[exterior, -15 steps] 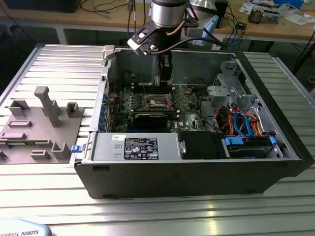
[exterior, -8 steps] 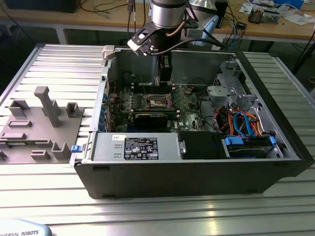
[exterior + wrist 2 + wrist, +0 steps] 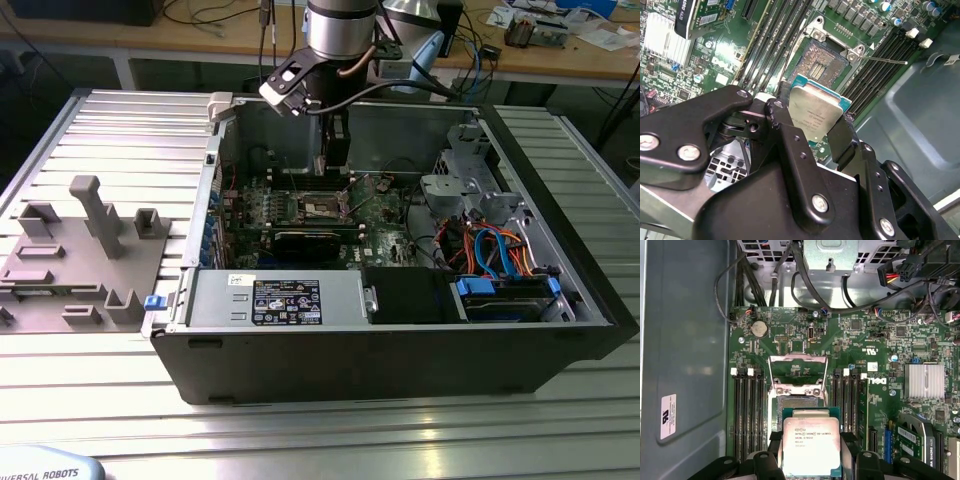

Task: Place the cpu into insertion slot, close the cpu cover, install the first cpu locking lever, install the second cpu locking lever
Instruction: 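Place the cpu into insertion slot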

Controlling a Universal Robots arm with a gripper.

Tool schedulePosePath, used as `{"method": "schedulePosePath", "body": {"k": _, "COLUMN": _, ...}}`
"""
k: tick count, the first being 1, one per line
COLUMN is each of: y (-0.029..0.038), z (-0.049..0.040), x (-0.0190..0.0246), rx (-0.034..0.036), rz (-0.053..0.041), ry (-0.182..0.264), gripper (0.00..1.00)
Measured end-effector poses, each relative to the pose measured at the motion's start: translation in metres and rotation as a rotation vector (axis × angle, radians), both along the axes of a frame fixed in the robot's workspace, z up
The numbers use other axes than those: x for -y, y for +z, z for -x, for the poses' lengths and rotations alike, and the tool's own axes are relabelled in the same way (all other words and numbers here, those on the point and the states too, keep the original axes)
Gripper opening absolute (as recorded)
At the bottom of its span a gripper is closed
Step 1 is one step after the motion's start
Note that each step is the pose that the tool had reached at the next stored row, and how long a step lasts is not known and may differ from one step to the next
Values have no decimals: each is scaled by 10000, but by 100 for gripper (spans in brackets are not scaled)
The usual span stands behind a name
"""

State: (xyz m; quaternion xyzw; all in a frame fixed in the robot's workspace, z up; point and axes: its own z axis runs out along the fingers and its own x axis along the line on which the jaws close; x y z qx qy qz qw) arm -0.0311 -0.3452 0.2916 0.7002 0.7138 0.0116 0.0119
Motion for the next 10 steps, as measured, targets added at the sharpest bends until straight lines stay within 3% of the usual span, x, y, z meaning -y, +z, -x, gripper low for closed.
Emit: {"method": "schedulePosePath", "body": {"k": 10, "y": -19, "z": 0, "x": 0, "rx": 1, "rz": 0, "ry": 2, "gripper": 54}}
